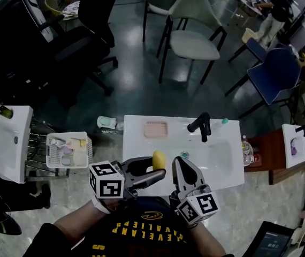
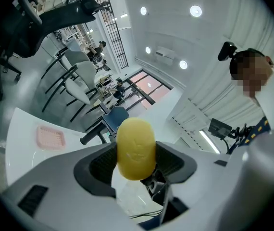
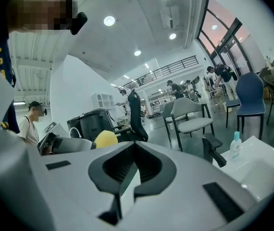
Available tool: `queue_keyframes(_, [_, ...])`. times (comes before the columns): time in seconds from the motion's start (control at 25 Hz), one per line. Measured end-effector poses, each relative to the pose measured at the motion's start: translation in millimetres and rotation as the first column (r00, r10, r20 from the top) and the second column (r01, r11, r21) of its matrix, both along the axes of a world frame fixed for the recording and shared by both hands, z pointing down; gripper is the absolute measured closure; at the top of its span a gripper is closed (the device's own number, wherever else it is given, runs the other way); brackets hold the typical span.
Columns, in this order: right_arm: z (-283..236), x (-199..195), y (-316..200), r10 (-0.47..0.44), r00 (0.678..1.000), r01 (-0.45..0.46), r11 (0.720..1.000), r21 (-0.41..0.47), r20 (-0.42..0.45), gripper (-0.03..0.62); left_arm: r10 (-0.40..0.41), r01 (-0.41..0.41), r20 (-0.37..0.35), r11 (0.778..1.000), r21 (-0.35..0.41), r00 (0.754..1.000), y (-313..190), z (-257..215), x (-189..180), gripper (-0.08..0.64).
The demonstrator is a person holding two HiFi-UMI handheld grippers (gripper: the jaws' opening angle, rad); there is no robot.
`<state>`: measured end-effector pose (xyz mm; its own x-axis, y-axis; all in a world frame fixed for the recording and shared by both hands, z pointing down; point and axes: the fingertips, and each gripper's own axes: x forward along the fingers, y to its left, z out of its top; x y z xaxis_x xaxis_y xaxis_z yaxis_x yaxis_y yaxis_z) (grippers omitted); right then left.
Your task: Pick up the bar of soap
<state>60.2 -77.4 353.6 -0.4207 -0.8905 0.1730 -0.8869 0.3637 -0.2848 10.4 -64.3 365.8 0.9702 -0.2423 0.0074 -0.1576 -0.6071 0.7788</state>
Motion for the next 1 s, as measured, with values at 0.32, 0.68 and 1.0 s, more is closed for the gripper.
queue_keyframes(0.32, [0.3,-1.0,4.2,-0.003,1.000,0.003,1.000,0.000,-0.003,0.577,0.001,-0.001,0.017,1.000,0.011,1.000,2.0,0.3,-0.8,0.295])
queue_keyframes(0.68, [2.6,-2.1,5.4,-0.016,1.000,0.016,1.000,-0.009,-0.010,0.577,0.027,-0.027,0.019,1.000,0.011,0.999,6.5,1.0,3.3,0.295])
queue_keyframes(1.0, [4.5,-1.0,5.9,-0.023,1.000,0.023,1.000,-0.016,-0.006,0.577,0.024,-0.024,0.024,1.000,0.000,0.999,5.3,3.5,4.5,0.295])
